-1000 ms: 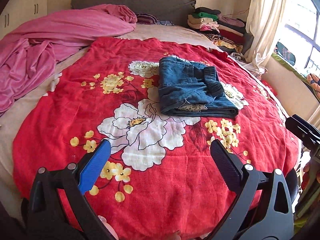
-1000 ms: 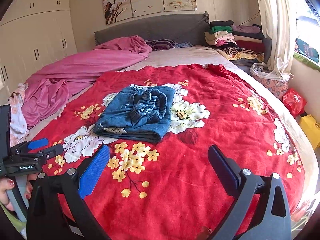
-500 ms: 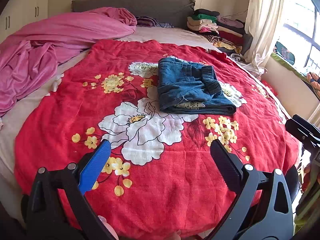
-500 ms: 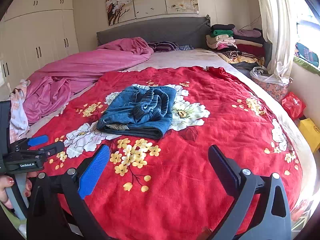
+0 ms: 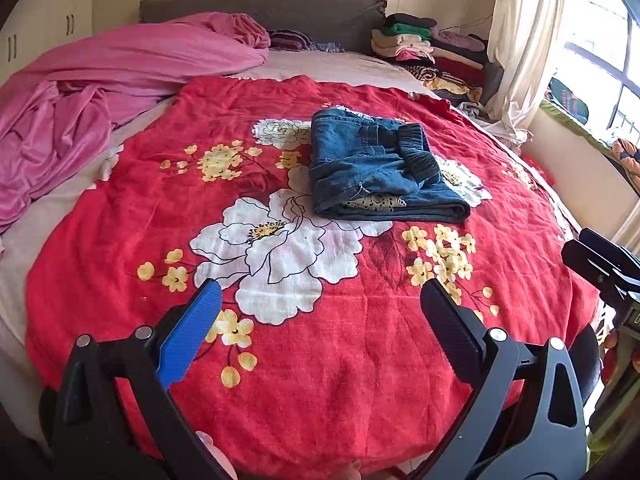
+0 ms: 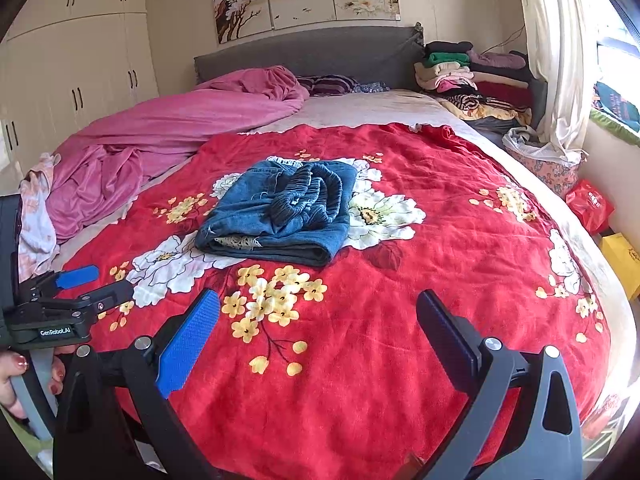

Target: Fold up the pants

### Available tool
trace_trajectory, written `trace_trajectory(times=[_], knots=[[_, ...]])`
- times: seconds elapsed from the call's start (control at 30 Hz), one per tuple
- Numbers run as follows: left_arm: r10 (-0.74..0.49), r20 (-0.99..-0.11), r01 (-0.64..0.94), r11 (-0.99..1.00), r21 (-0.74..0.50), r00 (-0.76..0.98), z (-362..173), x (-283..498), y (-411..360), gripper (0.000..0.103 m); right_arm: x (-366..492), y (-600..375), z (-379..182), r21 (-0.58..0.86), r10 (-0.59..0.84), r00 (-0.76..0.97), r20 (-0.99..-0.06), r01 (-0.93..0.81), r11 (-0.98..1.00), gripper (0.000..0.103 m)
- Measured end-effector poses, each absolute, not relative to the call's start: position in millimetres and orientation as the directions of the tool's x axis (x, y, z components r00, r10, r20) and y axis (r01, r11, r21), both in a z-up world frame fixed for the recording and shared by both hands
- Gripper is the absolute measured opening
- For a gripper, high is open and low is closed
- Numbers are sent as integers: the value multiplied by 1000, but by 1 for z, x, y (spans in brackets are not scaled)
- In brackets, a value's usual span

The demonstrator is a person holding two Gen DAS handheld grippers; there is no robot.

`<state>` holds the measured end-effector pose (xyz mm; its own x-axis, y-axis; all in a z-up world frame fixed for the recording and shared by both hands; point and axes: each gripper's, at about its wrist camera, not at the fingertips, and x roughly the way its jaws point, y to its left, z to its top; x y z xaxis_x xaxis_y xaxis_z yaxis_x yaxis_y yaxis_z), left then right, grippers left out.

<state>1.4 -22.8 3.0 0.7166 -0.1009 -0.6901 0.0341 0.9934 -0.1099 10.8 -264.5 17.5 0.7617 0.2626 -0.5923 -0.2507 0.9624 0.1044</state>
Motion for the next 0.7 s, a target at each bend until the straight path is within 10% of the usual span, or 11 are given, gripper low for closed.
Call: trace_trajectory(times=[0.7], knots=[[-102, -692, 36, 993, -110, 715, 2, 1, -24, 93, 15, -264, 10, 94, 244, 751, -614, -238, 967, 98]])
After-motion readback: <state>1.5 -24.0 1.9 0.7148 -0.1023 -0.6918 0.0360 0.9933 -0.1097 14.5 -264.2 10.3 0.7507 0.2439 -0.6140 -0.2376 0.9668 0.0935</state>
